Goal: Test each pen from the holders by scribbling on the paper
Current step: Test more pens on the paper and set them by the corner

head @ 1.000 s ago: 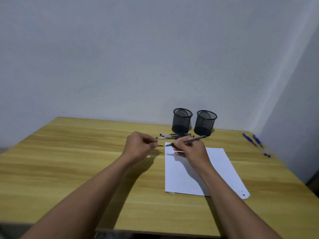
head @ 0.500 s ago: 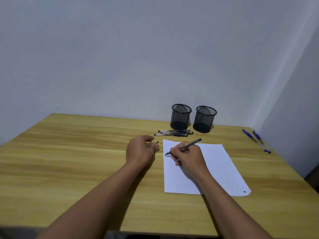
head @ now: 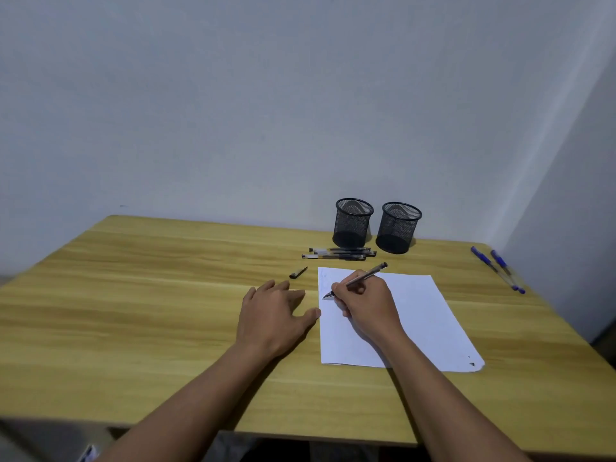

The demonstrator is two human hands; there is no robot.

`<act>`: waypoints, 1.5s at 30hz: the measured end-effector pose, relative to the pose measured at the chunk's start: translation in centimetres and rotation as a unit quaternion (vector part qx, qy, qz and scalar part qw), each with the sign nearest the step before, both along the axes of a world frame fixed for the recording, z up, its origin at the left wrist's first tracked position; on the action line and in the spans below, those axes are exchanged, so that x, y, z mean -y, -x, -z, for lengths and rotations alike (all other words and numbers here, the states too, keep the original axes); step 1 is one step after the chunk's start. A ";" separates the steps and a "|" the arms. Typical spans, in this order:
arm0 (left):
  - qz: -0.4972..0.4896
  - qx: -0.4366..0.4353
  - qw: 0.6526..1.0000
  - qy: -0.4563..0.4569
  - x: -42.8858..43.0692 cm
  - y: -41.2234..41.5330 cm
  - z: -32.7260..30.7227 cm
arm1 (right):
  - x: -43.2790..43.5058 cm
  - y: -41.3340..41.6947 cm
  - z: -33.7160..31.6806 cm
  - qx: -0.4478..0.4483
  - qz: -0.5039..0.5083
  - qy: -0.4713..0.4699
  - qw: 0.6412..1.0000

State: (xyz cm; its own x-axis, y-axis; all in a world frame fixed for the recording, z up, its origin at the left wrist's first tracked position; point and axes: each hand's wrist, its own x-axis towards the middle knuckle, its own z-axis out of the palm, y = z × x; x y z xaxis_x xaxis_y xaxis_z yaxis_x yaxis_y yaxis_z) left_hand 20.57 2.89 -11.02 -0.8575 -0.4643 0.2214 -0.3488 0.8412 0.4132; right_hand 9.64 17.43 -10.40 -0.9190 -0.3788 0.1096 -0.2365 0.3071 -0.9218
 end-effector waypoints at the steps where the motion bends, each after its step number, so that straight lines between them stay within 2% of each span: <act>1: -0.004 -0.003 1.000 0.001 0.0 0.0 0.0 | 0.0 0.1 0.0 0.000 0.006 0.005 1.000; 27: -0.018 -0.009 1.000 -0.004 -0.2 0.0 0.1 | -0.1 0.4 0.1 0.020 0.042 0.012 0.999; 33: -0.021 -0.010 1.000 -0.005 -0.3 0.0 -0.1 | -0.1 0.9 0.0 0.042 0.043 0.018 0.998; 37: -0.025 -0.004 0.999 -0.020 -0.2 0.0 -0.2 | -0.1 1.1 -0.8 0.080 0.041 0.057 0.994; 39: -0.036 -0.026 0.999 -0.030 -0.2 0.1 -0.4 | -0.2 1.1 -1.3 0.097 0.031 0.076 0.992; 43: -0.118 -0.124 0.979 -0.110 0.2 1.7 -1.7 | -0.6 1.2 -2.5 0.094 0.012 0.110 0.989; 45: -0.145 -0.126 0.975 -0.113 0.8 3.1 -2.0 | -1.1 1.5 -3.2 0.080 0.005 0.118 0.990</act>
